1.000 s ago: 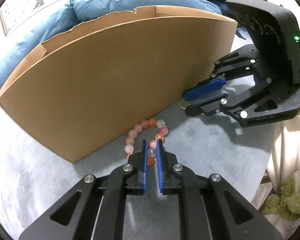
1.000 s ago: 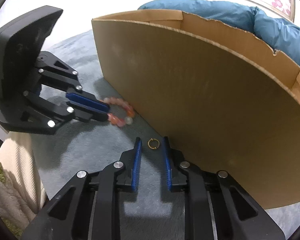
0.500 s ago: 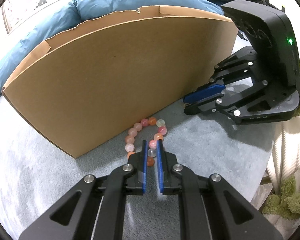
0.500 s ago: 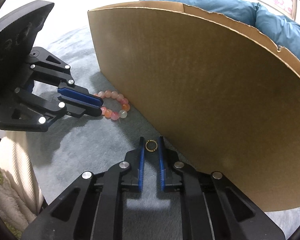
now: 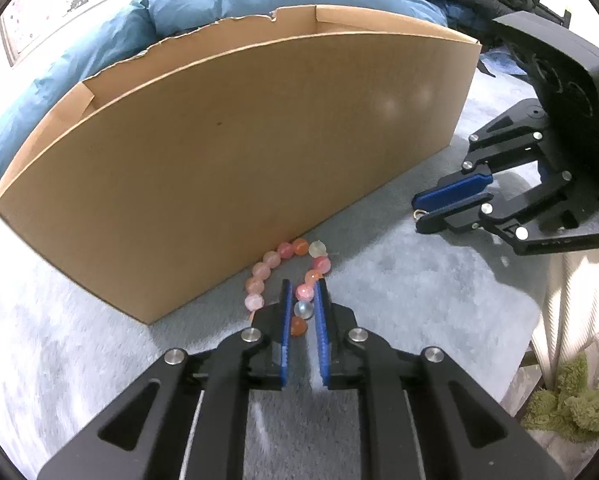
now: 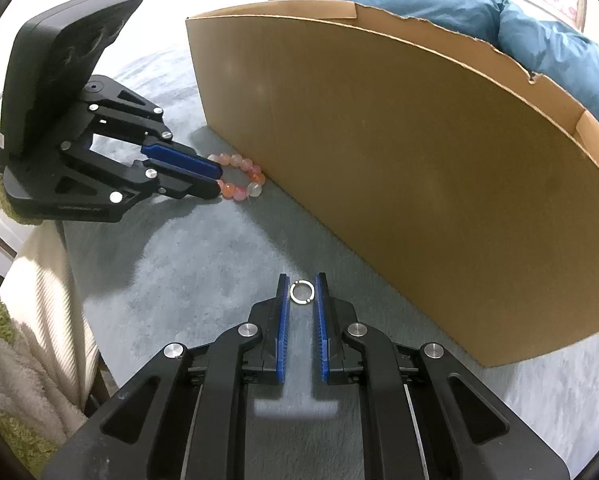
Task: Organize jewelry
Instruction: 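Close the left gripper on the pink-orange bead bracelet while the right gripper closes on the small gold ring, then lift the bracelet and ring and carry both over the box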
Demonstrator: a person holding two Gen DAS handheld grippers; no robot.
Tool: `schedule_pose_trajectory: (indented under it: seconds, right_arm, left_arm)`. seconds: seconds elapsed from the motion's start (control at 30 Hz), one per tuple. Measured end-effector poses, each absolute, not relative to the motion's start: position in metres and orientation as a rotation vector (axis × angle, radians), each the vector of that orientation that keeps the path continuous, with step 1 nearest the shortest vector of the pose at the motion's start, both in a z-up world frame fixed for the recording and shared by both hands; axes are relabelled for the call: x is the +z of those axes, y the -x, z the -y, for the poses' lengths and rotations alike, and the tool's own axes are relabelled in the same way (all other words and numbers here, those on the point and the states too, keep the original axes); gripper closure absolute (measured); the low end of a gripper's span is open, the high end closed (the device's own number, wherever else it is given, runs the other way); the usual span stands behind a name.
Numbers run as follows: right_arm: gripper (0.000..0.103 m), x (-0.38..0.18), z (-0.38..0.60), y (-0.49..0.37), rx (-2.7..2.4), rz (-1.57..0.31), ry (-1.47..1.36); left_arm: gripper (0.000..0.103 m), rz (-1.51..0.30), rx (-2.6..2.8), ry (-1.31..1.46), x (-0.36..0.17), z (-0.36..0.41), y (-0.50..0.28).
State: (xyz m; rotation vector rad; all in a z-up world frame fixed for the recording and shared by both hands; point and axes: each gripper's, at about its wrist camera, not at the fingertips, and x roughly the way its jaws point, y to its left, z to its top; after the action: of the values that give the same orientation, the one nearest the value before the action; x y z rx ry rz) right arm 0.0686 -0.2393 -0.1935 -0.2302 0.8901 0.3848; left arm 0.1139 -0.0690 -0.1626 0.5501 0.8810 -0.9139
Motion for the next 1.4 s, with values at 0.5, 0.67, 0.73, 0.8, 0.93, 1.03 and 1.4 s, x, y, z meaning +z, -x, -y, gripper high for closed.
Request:
schedule_pose_trajectory:
  seconds: [0.5, 0.67, 0.73, 0.8, 0.93, 1.03, 1.4]
  right_arm:
    - [0.092, -0.196, 0.238, -0.067, 0.39, -0.889, 0.232]
    - [0.092, -0.197, 0.237, -0.067, 0.388, -0.887, 0.229]
    - [0.092, -0.196, 0.237, -0.066, 0.387, -0.885, 0.227]
    - [0.092, -0.195, 0.239, -0.065, 0.387, -0.884, 0.225]
    - [0.092, -0.195, 0.239, -0.065, 0.388, -0.885, 0.226]
    - [0.092, -0.195, 0.239, -0.065, 0.388, -0.884, 0.226]
    - [0.092, -0.196, 0.24, -0.065, 0.388, -0.883, 0.221]
  left_arm:
    - [0.089, -0.873, -0.893, -0.639, -0.17, 0.094, -0.119]
    - [0.089, -0.87, -0.893, -0.64, -0.171, 0.094, -0.118]
    - [0.09, -0.866, -0.894, -0.644, -0.171, 0.093, -0.117]
    - [0.09, -0.863, -0.894, -0.645, -0.171, 0.093, -0.115]
    - [0.09, -0.86, -0.894, -0.645, -0.171, 0.094, -0.115]
    - [0.091, -0.856, -0.896, -0.644, -0.171, 0.093, -0.114]
    - [0.093, -0.848, -0.9, -0.654, -0.171, 0.094, -0.112]
